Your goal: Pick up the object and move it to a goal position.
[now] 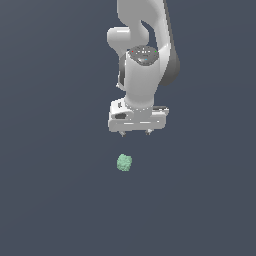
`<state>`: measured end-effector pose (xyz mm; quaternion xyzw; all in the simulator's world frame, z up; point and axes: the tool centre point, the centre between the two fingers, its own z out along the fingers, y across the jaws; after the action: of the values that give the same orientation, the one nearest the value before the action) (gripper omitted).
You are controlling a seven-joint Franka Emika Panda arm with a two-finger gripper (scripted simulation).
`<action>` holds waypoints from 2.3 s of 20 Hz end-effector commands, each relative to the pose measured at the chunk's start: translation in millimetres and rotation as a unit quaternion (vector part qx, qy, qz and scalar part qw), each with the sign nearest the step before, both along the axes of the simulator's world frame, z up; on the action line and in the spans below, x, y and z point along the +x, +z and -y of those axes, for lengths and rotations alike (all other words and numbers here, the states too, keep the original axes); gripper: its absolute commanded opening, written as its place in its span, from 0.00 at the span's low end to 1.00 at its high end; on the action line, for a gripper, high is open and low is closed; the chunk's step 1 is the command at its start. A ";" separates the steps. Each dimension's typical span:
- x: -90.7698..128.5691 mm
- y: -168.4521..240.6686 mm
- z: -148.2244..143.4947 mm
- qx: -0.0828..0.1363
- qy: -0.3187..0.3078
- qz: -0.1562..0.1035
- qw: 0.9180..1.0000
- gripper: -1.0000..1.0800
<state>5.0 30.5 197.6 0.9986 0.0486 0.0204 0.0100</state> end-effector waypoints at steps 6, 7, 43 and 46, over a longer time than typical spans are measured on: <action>6.7 -10.3 4.7 0.002 -0.017 -0.002 1.000 0.96; 8.5 -13.4 6.1 0.003 -0.022 -0.003 1.000 0.96; 47.3 -149.6 47.0 0.012 -0.157 -0.019 0.987 0.96; 47.8 -156.4 47.1 0.012 -0.157 -0.019 0.987 0.96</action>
<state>52.1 -16.6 44.3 0.9940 -0.1092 -0.0009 0.0001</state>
